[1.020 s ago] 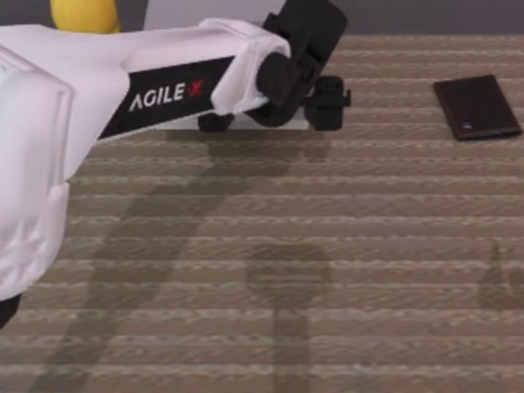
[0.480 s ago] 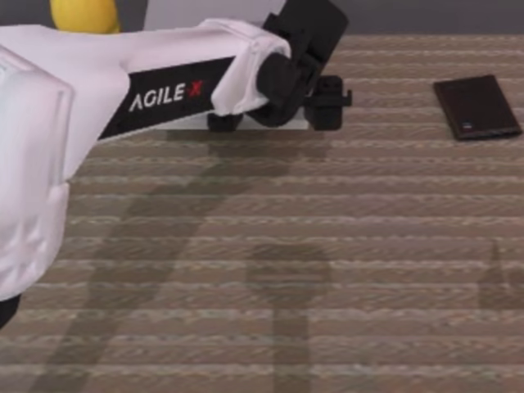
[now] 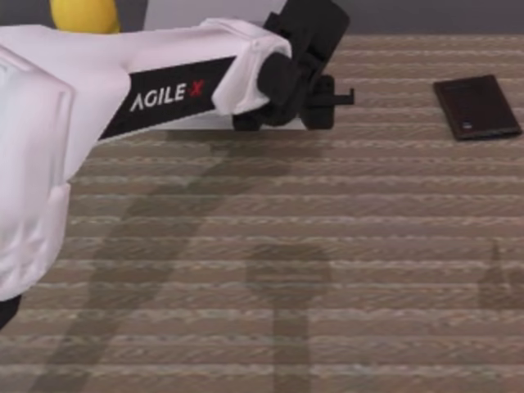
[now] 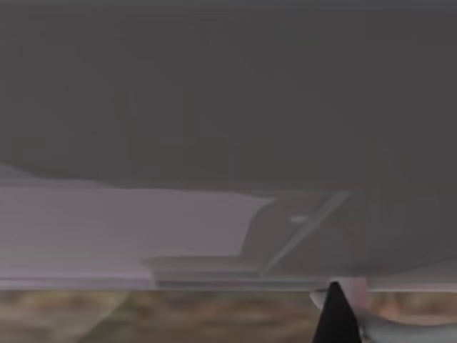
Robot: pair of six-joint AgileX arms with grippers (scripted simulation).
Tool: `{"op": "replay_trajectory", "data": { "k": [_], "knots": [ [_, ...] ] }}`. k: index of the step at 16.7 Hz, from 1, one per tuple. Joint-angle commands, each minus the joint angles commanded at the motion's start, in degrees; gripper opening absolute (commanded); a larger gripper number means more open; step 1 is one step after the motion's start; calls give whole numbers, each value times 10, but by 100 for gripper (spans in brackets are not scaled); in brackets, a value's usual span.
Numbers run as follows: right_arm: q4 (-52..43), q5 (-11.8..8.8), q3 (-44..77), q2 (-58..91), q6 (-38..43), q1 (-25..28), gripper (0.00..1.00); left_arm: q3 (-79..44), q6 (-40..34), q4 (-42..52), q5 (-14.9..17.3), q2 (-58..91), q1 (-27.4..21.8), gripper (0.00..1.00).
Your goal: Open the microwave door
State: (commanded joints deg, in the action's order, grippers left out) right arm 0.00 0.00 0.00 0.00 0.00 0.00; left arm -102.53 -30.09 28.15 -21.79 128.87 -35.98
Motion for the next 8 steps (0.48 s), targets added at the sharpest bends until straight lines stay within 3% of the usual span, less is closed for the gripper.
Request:
{"op": "replay_trajectory", "data": {
  "k": [8],
  "knots": [
    [0, 0, 0, 0, 0, 0, 100, 0, 0, 0, 0, 0, 0, 0]
  ]
}}
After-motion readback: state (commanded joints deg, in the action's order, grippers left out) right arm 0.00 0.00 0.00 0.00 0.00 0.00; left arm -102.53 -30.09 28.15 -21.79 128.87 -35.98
